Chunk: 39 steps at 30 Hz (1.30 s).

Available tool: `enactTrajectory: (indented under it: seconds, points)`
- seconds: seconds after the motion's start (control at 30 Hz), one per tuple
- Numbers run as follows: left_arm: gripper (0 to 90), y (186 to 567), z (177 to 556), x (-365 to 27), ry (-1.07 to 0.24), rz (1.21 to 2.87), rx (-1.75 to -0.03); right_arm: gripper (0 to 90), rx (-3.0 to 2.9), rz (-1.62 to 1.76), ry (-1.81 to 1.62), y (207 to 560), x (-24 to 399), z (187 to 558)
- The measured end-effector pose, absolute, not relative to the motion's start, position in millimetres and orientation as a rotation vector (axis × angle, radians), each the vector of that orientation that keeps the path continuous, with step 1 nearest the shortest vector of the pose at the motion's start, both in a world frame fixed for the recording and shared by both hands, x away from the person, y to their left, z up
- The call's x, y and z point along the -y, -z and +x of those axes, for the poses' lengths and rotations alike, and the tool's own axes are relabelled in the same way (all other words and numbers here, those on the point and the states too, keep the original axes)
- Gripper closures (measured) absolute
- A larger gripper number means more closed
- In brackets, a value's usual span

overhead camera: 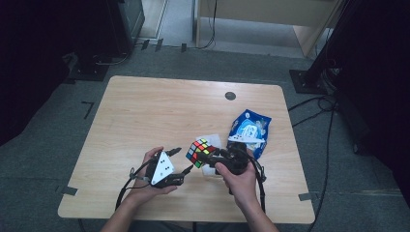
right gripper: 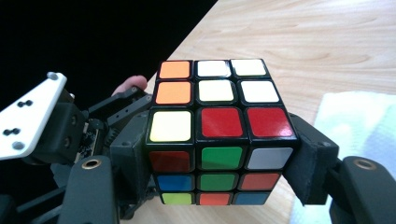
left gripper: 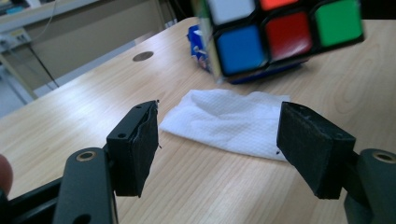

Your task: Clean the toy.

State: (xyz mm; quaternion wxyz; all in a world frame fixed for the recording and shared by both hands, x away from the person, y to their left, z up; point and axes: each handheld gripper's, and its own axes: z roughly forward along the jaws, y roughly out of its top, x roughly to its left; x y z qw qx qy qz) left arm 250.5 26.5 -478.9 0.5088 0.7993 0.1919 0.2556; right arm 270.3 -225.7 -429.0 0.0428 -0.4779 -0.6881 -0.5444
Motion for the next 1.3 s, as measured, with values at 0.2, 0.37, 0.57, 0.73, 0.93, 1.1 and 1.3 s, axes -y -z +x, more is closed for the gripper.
enactTrajectory:
  seconds: [0.2, 0.37, 0.57, 0.73, 0.93, 1.1, 1.3]
  points:
    - [27.0, 476.0, 245.9, -23.4, -0.626, 1.944, -0.398, 34.5, 2.200, -1.371, 1.573, 429.9, 213.2, 268.5]
    - [25.5, 476.5, 242.1, -19.9, -0.673, 1.969, -0.369, 34.5, 2.252, -1.346, 1.532, 429.5, 209.1, 268.2]
    - [23.7, 476.5, 238.5, -13.2, -0.692, 1.982, -0.349, 34.5, 2.257, -1.344, 1.506, 430.6, 209.9, 268.6]
    - [21.4, 476.9, 236.4, -9.8, -0.706, 1.989, -0.337, 34.5, 2.263, -1.350, 1.476, 432.9, 208.6, 269.3]
    - [21.4, 476.5, 231.8, -3.4, -0.749, 2.010, -0.307, 34.5, 2.253, -1.357, 1.454, 435.6, 206.5, 269.7]
    - [22.1, 477.6, 230.0, -0.3, -0.756, 2.020, -0.290, 34.5, 2.268, -1.336, 1.425, 438.2, 201.5, 269.0]
    - [31.2, 478.2, 228.4, 0.7, -0.742, 2.020, -0.265, 34.5, 2.269, -1.325, 1.423, 439.3, 199.9, 269.1]
